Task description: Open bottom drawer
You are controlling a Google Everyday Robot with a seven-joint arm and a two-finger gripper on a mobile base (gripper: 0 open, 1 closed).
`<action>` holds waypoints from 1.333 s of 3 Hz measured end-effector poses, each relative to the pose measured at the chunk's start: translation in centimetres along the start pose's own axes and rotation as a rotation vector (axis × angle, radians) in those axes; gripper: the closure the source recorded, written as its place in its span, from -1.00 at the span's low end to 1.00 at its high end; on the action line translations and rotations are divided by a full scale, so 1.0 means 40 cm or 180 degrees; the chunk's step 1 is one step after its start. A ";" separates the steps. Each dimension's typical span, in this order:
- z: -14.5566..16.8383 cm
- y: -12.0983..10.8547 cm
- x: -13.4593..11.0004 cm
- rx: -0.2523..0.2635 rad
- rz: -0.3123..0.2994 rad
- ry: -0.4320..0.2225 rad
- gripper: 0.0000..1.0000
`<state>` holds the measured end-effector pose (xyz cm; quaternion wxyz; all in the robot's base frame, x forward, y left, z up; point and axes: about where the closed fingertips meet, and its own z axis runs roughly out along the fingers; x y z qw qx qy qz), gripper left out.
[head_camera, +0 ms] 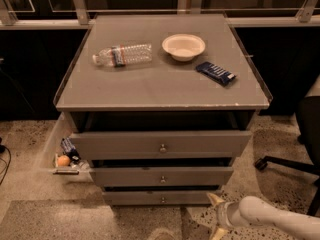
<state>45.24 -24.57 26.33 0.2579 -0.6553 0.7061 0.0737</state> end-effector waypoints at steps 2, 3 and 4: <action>0.202 0.015 -0.004 -0.0022 -0.0295 -0.0293 -1.00; 0.243 -0.031 -0.019 0.0053 -0.0437 -0.0410 -1.00; 0.280 -0.080 -0.035 0.0118 -0.0541 -0.0456 -1.00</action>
Offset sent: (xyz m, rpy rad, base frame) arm 0.0371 0.0521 -0.0983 0.1014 -0.0938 0.1570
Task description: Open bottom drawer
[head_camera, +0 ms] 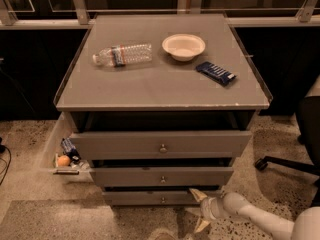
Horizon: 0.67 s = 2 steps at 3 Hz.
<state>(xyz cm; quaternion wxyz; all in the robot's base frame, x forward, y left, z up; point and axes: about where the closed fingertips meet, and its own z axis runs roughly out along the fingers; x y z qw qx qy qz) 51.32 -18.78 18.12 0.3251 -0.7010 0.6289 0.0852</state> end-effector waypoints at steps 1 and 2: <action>0.035 -0.049 0.016 0.0048 -0.0041 0.0055 -1.00; 0.062 -0.086 0.035 0.0081 -0.0022 0.0117 -1.00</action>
Offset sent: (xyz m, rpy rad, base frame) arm 0.0673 -0.0032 -0.0205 -0.0540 -0.0369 -0.0458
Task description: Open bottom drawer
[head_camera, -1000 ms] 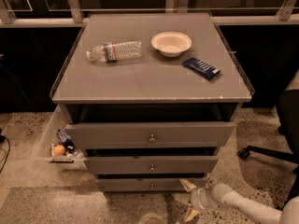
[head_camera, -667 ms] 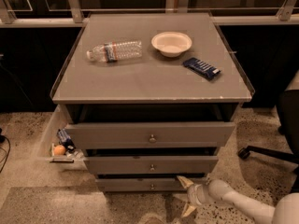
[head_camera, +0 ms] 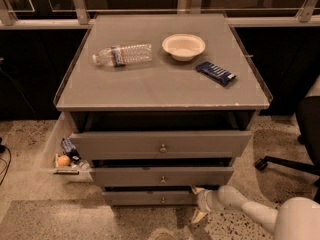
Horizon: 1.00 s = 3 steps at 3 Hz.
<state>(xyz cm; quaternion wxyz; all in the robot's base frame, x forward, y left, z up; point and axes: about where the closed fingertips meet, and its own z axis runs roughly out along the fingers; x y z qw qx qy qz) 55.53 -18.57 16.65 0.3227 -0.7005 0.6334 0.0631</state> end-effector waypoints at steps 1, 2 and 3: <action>0.029 -0.021 0.026 0.0009 0.0052 0.0061 -1.00; 0.055 -0.028 0.063 -0.0018 0.0162 0.0138 -1.00; 0.055 -0.030 0.064 -0.0015 0.0164 0.0142 -0.62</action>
Offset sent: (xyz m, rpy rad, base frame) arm 0.0351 -0.0235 -0.0401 -0.0452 0.0596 -0.0996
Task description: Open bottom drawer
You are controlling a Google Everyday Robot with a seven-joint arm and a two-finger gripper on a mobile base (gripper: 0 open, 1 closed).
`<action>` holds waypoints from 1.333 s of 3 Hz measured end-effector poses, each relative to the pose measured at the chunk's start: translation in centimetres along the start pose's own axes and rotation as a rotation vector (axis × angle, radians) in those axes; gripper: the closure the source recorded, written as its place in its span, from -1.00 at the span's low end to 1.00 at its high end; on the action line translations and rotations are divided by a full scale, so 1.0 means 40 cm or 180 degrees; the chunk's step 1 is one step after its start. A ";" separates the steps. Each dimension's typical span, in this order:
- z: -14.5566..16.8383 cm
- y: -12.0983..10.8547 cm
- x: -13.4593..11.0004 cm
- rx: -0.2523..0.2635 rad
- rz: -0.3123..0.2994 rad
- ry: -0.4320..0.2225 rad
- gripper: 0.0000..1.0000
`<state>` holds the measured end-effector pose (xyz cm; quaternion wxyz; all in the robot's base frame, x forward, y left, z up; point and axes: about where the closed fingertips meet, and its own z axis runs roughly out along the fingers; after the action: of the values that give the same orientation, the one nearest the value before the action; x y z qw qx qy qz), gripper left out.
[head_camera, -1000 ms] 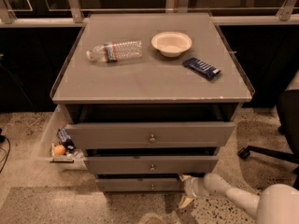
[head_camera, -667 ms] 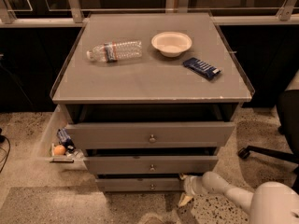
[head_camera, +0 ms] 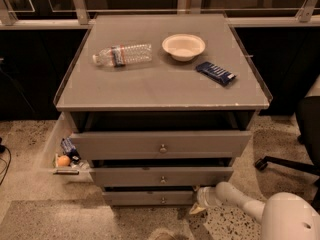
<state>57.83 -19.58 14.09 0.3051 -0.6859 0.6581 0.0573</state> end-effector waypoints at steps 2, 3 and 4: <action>-0.020 -0.009 -0.012 0.0000 0.0000 0.0000 0.31; -0.027 -0.011 -0.016 -0.0001 0.0000 -0.0001 0.77; -0.027 -0.011 -0.016 -0.0001 0.0000 -0.0001 0.72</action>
Offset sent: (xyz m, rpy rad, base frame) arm -0.0767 0.0032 0.0171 0.0507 0.0847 0.0846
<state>57.82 -19.57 15.43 0.3051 -0.6860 0.6580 0.0574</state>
